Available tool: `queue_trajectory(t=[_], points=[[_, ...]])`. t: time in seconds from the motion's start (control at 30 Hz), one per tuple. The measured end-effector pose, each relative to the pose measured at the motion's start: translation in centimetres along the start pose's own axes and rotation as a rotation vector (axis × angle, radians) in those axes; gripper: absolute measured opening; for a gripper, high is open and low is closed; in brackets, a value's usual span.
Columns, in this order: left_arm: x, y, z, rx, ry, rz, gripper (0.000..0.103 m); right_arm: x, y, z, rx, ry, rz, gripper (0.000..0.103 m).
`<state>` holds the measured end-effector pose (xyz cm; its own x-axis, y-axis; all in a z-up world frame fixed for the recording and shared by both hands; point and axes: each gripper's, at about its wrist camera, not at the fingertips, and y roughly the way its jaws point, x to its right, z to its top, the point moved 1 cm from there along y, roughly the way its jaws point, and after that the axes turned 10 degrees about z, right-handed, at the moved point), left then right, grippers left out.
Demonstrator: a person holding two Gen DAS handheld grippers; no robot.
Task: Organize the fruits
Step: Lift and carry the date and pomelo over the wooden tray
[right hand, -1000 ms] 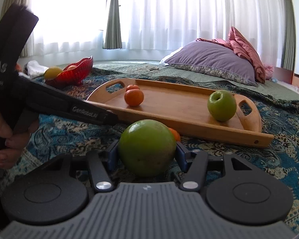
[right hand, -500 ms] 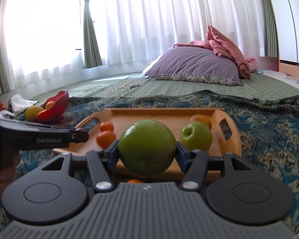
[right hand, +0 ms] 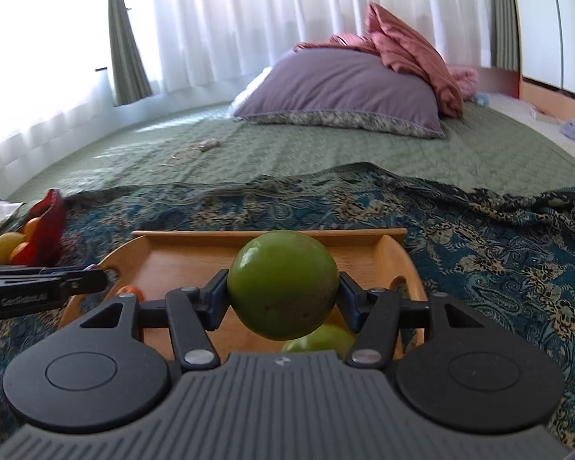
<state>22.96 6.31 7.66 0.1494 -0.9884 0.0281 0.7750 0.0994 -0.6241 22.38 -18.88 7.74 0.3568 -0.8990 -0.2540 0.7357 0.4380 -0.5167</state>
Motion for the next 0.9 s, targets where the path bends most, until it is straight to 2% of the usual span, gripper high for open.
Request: queue_trajectory(t=[0.1,0.2,0.27,0.37,0.9], points=[[-0.1,2.4,0.9,-0.029,-0.003,0.031,0.020,1.3,2.1,1.1,-0.037,0.013,-0.042,0.061],[-0.1,4.6,1.4,-0.065,-0.010,0.049,0.020,1.7,4.3,1.5,-0.084,-0.034,-0.089,0.061],[-0.1,5.7,1.4,-0.078,-0.006,0.058,0.020,2.0,5.5,1.6,-0.112,-0.022,-0.095,0.061],[0.0,6.8,1.2,-0.088,0.011,0.071,0.020,2.7,6.2,2.2,-0.102,0.053,-0.072,0.061],[0.4,9.3,0.4,-0.124,0.049,0.108,0.020,3.6,10.0,2.4,-0.158,0.071,-0.123,0.061]])
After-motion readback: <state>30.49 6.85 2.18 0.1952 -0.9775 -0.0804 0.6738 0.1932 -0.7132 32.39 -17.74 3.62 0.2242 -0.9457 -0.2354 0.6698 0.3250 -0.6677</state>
